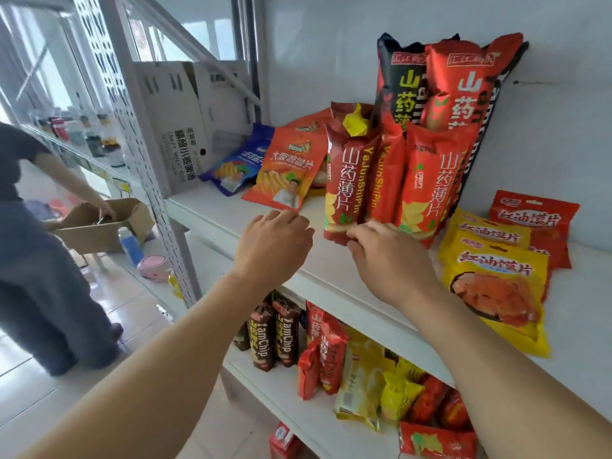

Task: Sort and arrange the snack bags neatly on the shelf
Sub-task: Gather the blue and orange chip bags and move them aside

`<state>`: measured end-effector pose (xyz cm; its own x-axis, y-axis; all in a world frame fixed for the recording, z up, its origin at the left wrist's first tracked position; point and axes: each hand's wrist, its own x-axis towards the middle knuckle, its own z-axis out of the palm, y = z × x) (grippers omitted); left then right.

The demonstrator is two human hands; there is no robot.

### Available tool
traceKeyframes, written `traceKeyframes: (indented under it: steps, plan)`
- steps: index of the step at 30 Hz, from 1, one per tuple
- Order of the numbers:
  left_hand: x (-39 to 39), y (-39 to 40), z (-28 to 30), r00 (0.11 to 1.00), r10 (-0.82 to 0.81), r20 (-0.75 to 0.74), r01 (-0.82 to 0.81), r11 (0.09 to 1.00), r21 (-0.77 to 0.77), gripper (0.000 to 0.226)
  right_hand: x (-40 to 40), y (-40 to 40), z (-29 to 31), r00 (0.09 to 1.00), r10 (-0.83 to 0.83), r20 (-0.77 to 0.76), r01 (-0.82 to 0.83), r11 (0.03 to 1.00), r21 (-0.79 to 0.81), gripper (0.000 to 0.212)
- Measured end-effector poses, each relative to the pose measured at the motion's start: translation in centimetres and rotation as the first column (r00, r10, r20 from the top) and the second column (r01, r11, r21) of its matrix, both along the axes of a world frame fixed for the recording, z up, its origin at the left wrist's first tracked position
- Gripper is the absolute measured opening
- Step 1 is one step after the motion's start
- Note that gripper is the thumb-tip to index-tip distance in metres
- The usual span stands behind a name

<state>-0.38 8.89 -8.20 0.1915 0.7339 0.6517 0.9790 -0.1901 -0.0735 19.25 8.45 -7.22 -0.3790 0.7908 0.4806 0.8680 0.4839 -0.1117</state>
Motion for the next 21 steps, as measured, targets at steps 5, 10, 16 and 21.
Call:
traceKeyframes:
  steps: [5,10,16,21]
  plan:
    - [-4.7,4.9,0.1,0.993,0.069,0.094,-0.072,0.997,0.029,0.018,-5.2,3.5,-0.4,0.987,0.061,-0.146,-0.072,0.995,-0.071,0.030]
    - [-8.5,10.6,0.6,0.975,0.102,0.196,-0.105,0.994,0.005,0.024,-10.0,7.2,-0.5,0.967,0.065,-0.247,-0.098,0.987,-0.124,0.038]
    - [-11.8,17.5,1.6,0.928,0.120,0.352,-0.110,0.993,-0.050,0.032,-15.2,13.1,-0.5,0.882,-0.035,-0.470,-0.054,0.983,-0.174,0.048]
    - [-14.4,24.9,1.9,0.872,0.110,0.477,0.002,0.974,-0.229,0.049,-18.2,19.3,-1.6,0.772,-0.289,-0.566,0.193,0.955,-0.224,0.056]
